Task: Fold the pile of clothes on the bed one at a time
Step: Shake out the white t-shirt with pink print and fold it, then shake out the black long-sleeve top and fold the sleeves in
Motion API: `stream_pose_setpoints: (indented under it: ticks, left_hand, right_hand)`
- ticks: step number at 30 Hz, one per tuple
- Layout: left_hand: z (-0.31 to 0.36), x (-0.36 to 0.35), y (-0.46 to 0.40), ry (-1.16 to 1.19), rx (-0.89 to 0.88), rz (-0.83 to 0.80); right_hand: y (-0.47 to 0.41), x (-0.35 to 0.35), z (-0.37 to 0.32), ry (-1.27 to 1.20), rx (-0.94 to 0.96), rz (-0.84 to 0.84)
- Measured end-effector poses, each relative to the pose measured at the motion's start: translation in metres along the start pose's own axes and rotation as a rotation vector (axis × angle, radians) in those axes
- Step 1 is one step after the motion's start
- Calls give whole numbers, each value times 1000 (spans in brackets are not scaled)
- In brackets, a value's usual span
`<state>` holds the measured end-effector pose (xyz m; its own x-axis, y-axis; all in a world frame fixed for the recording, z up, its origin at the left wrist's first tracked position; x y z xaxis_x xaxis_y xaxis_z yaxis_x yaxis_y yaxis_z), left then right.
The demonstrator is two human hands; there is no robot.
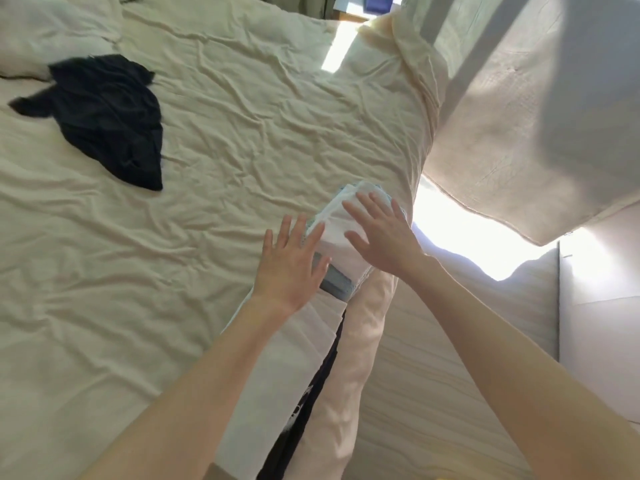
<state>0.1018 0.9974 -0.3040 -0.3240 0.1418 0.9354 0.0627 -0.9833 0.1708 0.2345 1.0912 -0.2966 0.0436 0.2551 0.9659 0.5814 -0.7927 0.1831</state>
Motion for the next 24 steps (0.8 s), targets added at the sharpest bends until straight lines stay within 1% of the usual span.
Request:
stream_pose_setpoints:
  ticks: [4,7,11,14,18,21,24]
  left_hand:
    - [-27,47,87,107,23,80]
    - [-49,74,167,166,24,95]
    - [-90,98,264,215,70,89]
    - [-117,118,323,237,116,111]
    - [-143,153,385,235,167,207]
    - [-163,170,435,200,216,278]
    - [-185,170,489,166,314,292]
  right_hand:
    - [67,39,-67,-5,19,-24]
    - [130,57,-129,-40,0,-2]
    - [203,60,-216,-158,-67,-4]
    - [239,57,-276,-231,-66,-4]
    - [261,59,-340,-272,-6,22]
    - [273,60,-386,-261,98,55]
    - [285,52,-427,-255,200,40]
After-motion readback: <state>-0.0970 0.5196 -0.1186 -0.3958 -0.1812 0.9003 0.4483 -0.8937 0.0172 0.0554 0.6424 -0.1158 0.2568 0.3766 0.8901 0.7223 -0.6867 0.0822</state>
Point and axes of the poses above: each hand's wrist, its own y-axis away from the middle knuckle, its own x-axis out of the back of the hand, z = x × y, the point moved 5 cm from there along -y, towards the middle knuckle, and after that the axes turned 1 degree about -y, right-handed, at the moved point
